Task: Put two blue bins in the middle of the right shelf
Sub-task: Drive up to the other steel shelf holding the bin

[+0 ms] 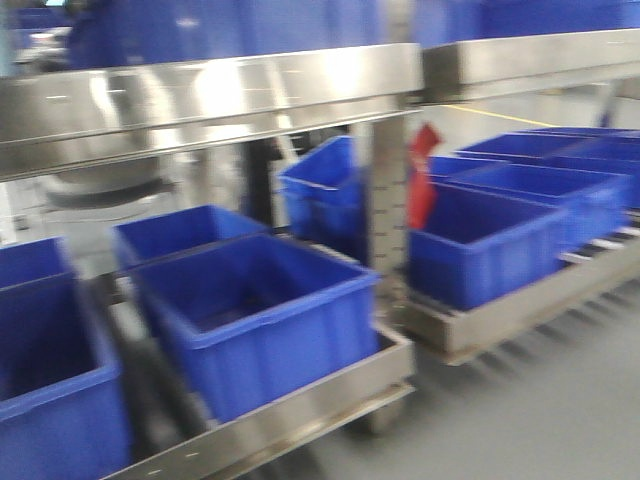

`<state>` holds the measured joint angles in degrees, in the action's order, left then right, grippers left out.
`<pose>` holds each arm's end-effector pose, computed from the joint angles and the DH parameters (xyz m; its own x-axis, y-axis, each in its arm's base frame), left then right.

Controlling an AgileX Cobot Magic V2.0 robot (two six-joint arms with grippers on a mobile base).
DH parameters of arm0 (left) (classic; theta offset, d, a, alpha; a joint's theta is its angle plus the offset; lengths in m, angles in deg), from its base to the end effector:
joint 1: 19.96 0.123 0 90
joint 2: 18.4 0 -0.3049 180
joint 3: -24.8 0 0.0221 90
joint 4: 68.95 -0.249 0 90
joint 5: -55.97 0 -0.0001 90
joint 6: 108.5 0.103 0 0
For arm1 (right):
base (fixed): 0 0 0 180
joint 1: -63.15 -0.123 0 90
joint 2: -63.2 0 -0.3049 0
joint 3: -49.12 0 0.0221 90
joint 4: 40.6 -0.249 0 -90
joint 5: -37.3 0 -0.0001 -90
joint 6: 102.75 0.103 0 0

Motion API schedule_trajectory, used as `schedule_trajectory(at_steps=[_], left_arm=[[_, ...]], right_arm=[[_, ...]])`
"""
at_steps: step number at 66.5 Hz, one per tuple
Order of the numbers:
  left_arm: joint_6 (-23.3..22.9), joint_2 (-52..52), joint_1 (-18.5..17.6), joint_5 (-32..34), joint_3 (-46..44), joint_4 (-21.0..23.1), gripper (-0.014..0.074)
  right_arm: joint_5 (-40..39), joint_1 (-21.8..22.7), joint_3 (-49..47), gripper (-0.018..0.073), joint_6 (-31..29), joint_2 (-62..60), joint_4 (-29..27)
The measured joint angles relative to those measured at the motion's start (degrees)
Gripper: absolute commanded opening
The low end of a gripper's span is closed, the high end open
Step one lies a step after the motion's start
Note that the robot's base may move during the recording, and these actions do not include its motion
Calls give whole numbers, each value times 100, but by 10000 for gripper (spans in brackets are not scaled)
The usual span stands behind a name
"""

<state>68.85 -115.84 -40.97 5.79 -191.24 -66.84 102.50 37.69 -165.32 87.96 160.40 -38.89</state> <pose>0.3194 -0.1258 0.5260 -0.3689 0.0670 -0.9270 0.3581 0.9307 -0.0753 0.2997 0.1396 0.4957 -0.6181 -0.1022 -0.7795 -0.3079 0.9438 0.1204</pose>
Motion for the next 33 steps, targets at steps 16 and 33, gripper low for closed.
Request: schedule_trajectory(at_steps=[16, 33], left_arm=[[0, 0, 0, 0, 0, -9, -111], [0, 0, 0, 0, 0, -9, -111]], right_arm=[[0, 0, 0, -151, 0, 0, 0], [0, 0, 0, -151, 0, 0, 0]])
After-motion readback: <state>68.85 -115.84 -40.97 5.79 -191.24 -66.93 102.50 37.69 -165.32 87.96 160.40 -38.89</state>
